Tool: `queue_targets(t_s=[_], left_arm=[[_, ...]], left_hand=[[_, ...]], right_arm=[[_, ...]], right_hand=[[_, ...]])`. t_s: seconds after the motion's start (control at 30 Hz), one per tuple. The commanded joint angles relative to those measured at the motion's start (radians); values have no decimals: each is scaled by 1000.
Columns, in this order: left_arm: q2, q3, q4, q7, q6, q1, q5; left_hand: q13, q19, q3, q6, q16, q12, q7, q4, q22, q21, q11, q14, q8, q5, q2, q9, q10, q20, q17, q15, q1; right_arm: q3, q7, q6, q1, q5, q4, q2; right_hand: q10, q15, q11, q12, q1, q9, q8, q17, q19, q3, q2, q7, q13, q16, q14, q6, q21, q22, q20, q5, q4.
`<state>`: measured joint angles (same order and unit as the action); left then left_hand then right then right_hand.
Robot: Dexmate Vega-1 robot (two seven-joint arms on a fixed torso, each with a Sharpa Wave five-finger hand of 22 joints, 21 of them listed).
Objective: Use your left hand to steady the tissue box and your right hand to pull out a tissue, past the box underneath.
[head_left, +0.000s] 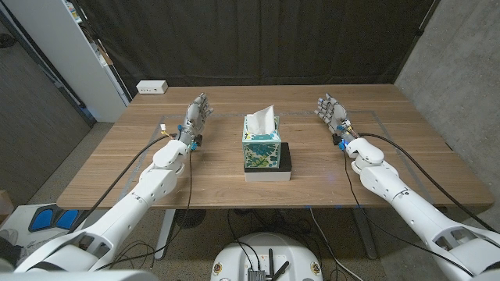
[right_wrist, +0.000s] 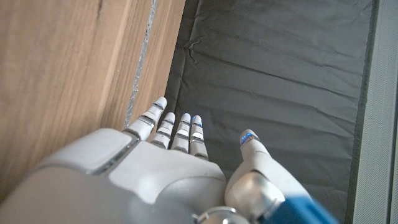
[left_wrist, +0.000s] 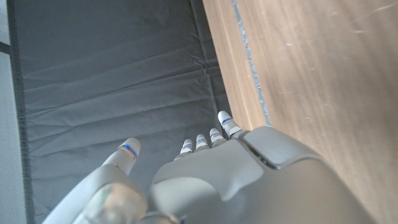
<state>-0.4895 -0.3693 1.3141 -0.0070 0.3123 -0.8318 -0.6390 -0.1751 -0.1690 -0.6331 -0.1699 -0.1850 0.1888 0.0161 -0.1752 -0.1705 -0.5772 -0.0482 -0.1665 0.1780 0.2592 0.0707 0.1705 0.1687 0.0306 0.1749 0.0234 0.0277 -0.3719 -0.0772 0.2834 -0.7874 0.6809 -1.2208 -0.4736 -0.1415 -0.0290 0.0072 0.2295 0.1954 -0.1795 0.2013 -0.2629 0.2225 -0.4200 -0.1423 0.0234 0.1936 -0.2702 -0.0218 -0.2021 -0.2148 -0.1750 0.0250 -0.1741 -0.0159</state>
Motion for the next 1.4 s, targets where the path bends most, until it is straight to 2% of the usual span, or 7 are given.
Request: queue_targets(t_s=[0.03, 0.53, 0.6, 0.73, 0.83, 1.07, 1.4], left_arm=[[37, -4, -19, 24, 38, 21, 16], [33, -11, -70, 8, 52, 48, 36], [28, -15, -81, 2, 59, 54, 47], [18, -27, -114, -9, 103, 69, 92], [15, -33, -141, -17, 147, 81, 121], [1, -42, -166, -18, 225, 87, 181], [-32, -41, -94, 21, 200, 49, 212]], left_hand=[[-2, -84, -10, -68, -5, 4, -3, 0, -2, -4, -3, -144, 4, 4, 124, 2, 130, 4, 5, 4, 1], [-2, -81, -14, -78, -4, 2, -1, 4, -2, 4, -9, -145, 2, 7, 112, 2, 131, 18, 4, 14, 3], [-3, -69, -2, -87, 2, 0, 11, 41, 1, 13, -19, -145, 3, 8, 60, 2, 133, 34, -3, 28, 20], [-5, -34, 94, -139, 6, -5, 49, 223, 2, 78, -54, -153, 10, 49, -173, 6, 151, 66, -4, 62, 143], [-7, -33, 138, -206, 7, -9, 27, 267, -1, 105, -58, -177, 4, 76, -237, 10, 188, 69, -1, 52, 182], [-12, -39, 269, -365, 10, -9, -89, 331, -2, 166, -2, -226, 0, 118, -269, 12, 265, 47, 1, -8, 219], [-13, -114, 361, -454, 17, -12, -113, 342, -2, 241, 31, -338, 2, 157, -263, 12, 354, 64, 1, -27, 255]], right_arm=[[10, -37, 27, 49, 16, 94, 25], [6, -6, 49, 62, -13, 109, 31], [4, 1, 44, 59, -18, 100, 26], [2, 15, 37, 52, -24, 85, 22], [-1, 19, 31, 49, -29, 75, 17], [-5, 34, 9, 37, -36, 41, 3], [-3, 53, -14, 18, -44, -11, -21]], right_hand=[[-5, -33, -1, 0, -6, -4, -1, -3, 3, 0, -30, 3, 5, -6, 4, -3, -2, -1, 4, -4, -12], [-5, -28, 3, -4, -23, -4, -4, 0, 3, 5, -19, 8, 4, -1, 4, -2, 1, -1, 2, -3, -23], [-5, -28, 4, -5, -23, -4, -4, 1, 3, 5, -17, 9, 4, 0, 4, -1, 1, -1, 2, -3, -23], [-5, -26, 4, -6, -22, -3, -5, 3, 2, 5, -14, 10, 4, 2, 3, 0, 2, -1, 1, -4, -21], [-6, -24, 5, -6, -22, -3, -5, 5, 3, 5, -11, 11, 4, 2, 1, 0, 2, -1, 0, -4, -19], [-10, -22, 6, -6, -21, -3, -5, 8, 6, 5, -9, 11, 4, 2, -5, -2, 2, -1, -2, -4, -15], [-21, -16, 5, -5, -27, -3, -1, 11, 12, 9, -2, 16, 4, 2, -16, -15, 2, 0, -5, -3, -15]])
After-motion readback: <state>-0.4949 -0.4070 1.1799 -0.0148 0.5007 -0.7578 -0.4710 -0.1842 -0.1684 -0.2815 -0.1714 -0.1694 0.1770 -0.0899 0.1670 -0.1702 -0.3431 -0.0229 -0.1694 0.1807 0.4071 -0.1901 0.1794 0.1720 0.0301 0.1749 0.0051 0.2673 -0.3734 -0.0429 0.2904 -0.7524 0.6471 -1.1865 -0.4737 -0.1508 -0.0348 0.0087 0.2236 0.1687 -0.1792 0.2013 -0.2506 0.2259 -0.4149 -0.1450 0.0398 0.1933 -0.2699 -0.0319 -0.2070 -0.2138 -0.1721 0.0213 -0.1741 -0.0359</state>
